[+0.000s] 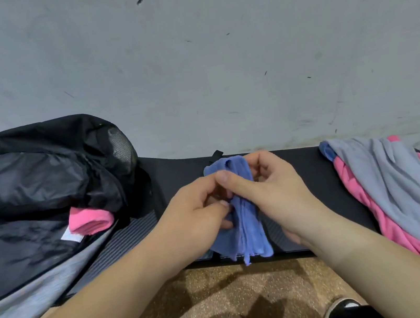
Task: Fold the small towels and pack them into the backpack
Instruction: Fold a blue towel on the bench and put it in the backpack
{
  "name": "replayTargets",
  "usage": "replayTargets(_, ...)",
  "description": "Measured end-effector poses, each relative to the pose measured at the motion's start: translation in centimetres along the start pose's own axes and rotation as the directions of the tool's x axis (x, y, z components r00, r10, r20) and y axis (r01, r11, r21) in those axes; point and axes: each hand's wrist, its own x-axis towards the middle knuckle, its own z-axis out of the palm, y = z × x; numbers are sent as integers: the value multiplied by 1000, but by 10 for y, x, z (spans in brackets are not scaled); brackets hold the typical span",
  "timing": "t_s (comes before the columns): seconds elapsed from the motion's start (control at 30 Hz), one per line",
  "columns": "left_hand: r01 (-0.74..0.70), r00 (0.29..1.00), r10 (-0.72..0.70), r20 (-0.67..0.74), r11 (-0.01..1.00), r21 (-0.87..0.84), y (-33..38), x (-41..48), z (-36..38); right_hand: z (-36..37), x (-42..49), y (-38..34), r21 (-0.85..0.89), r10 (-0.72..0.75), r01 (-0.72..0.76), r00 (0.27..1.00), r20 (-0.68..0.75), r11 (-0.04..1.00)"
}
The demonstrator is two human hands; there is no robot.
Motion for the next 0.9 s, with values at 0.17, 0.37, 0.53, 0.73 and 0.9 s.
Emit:
replayTargets(0.17, 23, 1000, -23, -3, 997, -79, 3, -1, -8, -10, 8, 4, 15, 38, -38, 999, 0, 999)
replayTargets(0.37, 58, 937, 29, -347, 969, 239, -5, 9, -36, -27, 11, -1, 118, -1, -16, 989, 146, 993)
replayTargets(0.53, 185, 982, -188, 20, 931, -316, -4, 13, -41, -38, 12, -6, 194, -25, -20, 973, 229, 981)
replayTargets(0.73, 177, 978, -200, -54, 942, -286, -4, 12, -33, -38, 18, 8, 6, -7, 7, 999, 50, 1000)
replayTargets(0.9, 73, 933, -76, -351, 997, -21, -18, 20, -22, -22, 10, 19, -292, -20, 40, 997, 71, 956)
